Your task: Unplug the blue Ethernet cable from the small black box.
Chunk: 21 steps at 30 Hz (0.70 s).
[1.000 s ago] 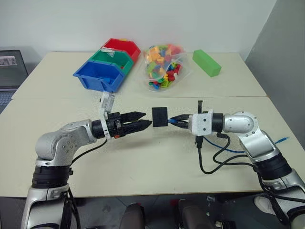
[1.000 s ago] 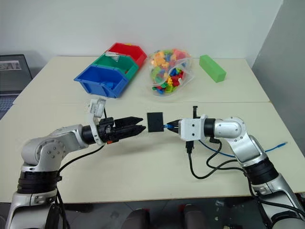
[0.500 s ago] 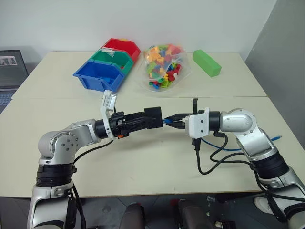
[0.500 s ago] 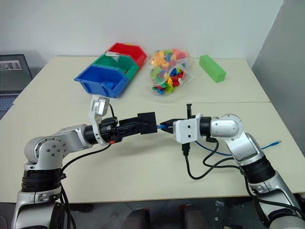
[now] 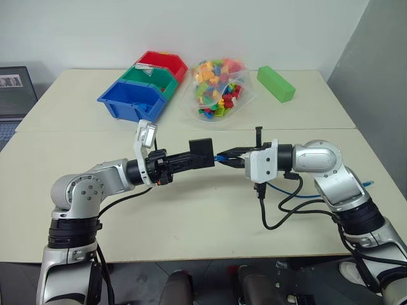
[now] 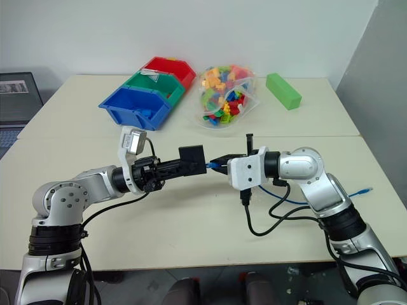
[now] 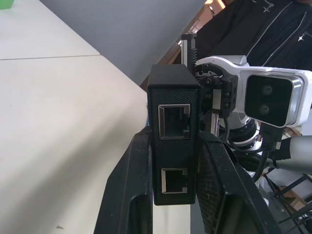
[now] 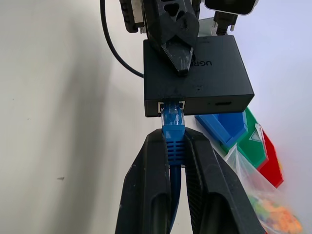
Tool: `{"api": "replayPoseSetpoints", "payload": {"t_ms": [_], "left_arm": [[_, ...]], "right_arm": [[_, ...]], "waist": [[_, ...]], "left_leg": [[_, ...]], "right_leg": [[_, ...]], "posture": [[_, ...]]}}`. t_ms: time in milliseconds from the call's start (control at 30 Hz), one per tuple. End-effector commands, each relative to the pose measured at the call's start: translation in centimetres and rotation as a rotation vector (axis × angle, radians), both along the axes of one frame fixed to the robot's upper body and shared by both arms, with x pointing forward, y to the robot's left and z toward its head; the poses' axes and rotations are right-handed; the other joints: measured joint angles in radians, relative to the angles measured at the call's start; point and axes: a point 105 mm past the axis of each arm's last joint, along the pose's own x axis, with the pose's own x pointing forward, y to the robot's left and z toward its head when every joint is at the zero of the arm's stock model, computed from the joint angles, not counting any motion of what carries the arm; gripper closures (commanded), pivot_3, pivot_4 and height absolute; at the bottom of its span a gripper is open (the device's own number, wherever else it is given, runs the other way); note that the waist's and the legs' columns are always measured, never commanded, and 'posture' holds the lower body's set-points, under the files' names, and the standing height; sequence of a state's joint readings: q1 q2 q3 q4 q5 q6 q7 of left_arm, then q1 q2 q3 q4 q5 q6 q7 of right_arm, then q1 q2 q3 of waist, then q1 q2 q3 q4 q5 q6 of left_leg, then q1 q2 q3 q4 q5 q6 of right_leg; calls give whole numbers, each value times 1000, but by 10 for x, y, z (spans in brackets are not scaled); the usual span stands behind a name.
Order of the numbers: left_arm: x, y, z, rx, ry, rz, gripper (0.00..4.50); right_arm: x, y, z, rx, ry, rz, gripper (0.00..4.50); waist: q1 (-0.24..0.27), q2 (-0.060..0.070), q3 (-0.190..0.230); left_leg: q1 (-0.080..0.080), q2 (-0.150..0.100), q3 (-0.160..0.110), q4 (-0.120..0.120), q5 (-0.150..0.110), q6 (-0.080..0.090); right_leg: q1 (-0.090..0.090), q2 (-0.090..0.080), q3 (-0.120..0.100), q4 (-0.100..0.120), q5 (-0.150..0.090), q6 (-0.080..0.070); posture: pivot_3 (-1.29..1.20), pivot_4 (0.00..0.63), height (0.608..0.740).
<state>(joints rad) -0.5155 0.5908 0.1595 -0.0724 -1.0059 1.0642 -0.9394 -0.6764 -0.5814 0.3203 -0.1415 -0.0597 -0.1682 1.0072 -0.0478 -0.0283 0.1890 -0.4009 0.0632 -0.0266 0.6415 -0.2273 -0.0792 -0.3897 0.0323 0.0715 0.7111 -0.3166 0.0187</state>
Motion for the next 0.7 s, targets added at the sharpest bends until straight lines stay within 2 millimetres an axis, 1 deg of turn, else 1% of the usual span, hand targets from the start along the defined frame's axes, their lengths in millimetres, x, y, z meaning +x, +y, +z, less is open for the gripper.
{"api": "replayPoseSetpoints", "payload": {"t_ms": [33,100,200,267,333,367,400,467,567,700], "left_arm": [[-2,-1,7,20,-54,-13,3704],[-2,-1,6,31,-64,-15,3705],[-3,-1,5,45,-79,-27,3705],[-5,-1,5,59,-103,-44,3705],[-7,-1,5,75,-119,-64,3705],[-8,-1,4,82,-123,-75,3705],[-9,0,3,92,-134,-86,3705],[-13,1,1,112,-140,-115,3705],[-16,6,-1,143,-157,-140,3705],[-18,8,1,124,-160,-163,3705]], "right_arm": [[-18,5,4,-38,-39,85,4368],[-20,5,2,-40,-24,92,3659],[-26,4,3,-30,24,98,2990],[-29,2,5,-19,75,95,2634],[-34,-1,6,14,188,85,2175],[-36,-2,6,29,241,81,1865],[-38,-3,6,48,301,73,1728],[-41,-5,7,127,467,47,1702],[-38,-8,5,230,712,-13,1702],[-32,-11,-4,349,935,-85,1702]], "waist": [[0,0,0],[0,0,0],[0,0,0],[0,0,0],[0,0,0],[0,0,0],[0,0,0],[0,0,0],[0,0,0],[-1,0,1]], "left_leg": [[0,0,0,0,0,0],[0,0,0,0,0,0],[0,0,0,0,0,0],[0,0,0,0,0,0],[0,0,0,0,0,0],[0,0,0,0,0,0],[0,0,0,-1,0,0],[0,0,-1,-1,0,0],[0,0,0,-1,0,0],[0,0,-1,-1,0,0]], "right_leg": [[0,0,0,0,0,0],[0,0,0,0,0,0],[0,0,0,0,0,0],[0,0,0,0,0,0],[0,0,0,0,0,0],[0,0,0,0,0,0],[0,0,0,0,0,0],[0,0,0,-1,0,0],[0,0,0,-1,0,0],[0,0,0,-1,0,0]], "posture": [[0,150,740],[0,150,740],[0,150,740],[0,150,740],[0,150,740],[0,150,740],[0,150,740],[0,150,740],[0,150,740],[0,150,740]]}}
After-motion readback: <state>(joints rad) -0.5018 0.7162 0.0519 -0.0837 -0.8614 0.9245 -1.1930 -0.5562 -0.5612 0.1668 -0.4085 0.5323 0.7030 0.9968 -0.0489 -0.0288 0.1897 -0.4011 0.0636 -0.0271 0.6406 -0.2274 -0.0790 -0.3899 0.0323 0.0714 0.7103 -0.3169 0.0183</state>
